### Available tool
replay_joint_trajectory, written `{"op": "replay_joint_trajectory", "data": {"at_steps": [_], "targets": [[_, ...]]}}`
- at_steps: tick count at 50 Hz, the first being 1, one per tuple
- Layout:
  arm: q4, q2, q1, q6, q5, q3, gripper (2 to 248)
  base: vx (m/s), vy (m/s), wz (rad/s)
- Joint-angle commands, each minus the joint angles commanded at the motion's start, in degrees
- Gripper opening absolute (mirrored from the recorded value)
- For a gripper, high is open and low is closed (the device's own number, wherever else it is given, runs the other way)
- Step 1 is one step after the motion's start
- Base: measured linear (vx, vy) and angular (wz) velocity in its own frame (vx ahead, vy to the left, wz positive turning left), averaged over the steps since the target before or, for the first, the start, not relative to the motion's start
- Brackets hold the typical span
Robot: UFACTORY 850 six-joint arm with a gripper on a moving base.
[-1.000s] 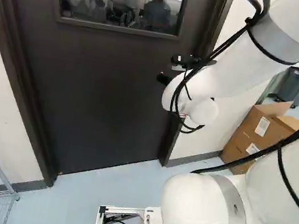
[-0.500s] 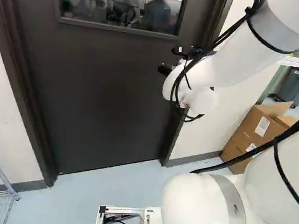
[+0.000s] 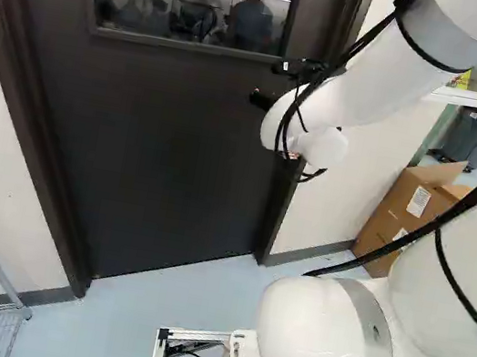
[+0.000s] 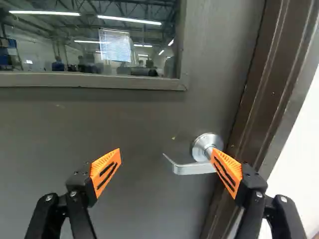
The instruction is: Open the door and move inside
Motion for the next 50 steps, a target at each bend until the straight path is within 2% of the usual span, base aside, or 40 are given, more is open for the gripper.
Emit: {"op": "replay_joint_trajectory", "data": {"at_steps": [12,50], "targets": [[-1.19,-0.52,-0.04,0.00,0.00,-1.59,247,0.000,0.000,0.000],[-1.25,-4.19,-0.43,0.00,0.00,-4.97,247,0.000,0.000,0.000]]}}
